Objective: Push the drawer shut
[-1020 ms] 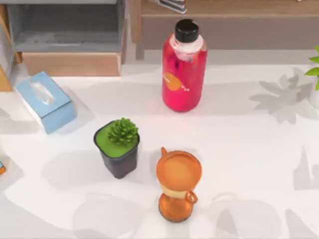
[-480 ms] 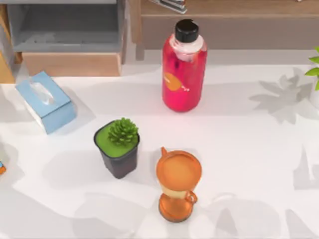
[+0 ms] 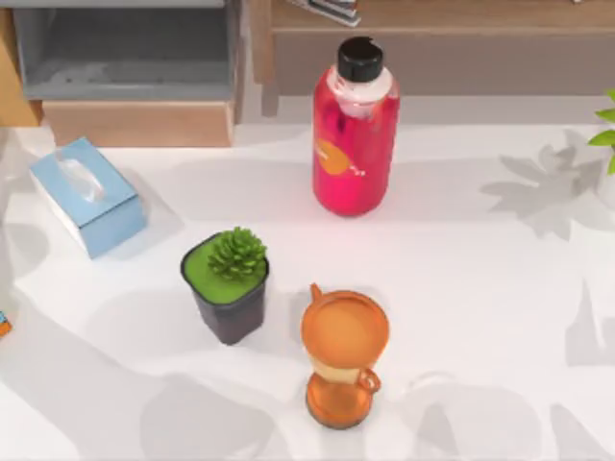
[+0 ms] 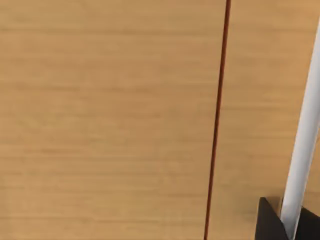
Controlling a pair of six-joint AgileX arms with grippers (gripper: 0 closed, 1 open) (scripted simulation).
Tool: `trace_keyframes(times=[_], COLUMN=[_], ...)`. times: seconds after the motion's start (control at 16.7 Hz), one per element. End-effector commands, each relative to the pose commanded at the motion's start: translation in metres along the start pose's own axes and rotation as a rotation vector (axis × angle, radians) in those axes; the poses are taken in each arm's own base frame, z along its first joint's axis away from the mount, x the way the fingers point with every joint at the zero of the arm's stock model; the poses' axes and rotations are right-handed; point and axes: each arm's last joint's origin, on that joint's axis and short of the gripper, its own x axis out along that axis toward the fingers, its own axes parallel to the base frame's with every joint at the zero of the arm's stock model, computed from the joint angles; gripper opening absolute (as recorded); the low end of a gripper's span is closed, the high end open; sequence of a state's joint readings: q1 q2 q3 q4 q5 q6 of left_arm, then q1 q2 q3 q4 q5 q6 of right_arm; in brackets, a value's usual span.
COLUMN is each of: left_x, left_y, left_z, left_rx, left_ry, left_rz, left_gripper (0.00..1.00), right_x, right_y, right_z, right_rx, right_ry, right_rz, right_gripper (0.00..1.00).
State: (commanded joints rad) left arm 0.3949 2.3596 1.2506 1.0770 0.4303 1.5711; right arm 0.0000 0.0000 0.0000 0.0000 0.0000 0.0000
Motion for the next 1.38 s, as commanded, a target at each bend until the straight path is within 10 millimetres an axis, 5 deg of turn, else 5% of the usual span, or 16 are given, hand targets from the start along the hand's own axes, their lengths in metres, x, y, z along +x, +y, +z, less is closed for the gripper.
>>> trace_keyframes(times=[0.24, 1.02, 1.38], left_x=[0.0007, 0.0007, 0.0007], left_y=[-0.0002, -0.0002, -0.0002], left_z=[0.0002, 0.0002, 0.0002], left_rx=[-0.001, -0.001, -0.001], left_ry=[0.0, 0.0, 0.0], left_rz=[-0.001, -0.001, -0.001], left_gripper=[0.0, 0.98, 1.0], right_x=[0.0, 0.0, 0.0], right_y=[0.0, 0.0, 0.0], right_z=[0.0, 0.0, 0.0], right_rx=[0.0, 0.0, 0.0], right_ry=[0.0, 0.0, 0.0], right_rz=[0.0, 0.0, 0.0], right_gripper=[1.0, 1.0, 1.0])
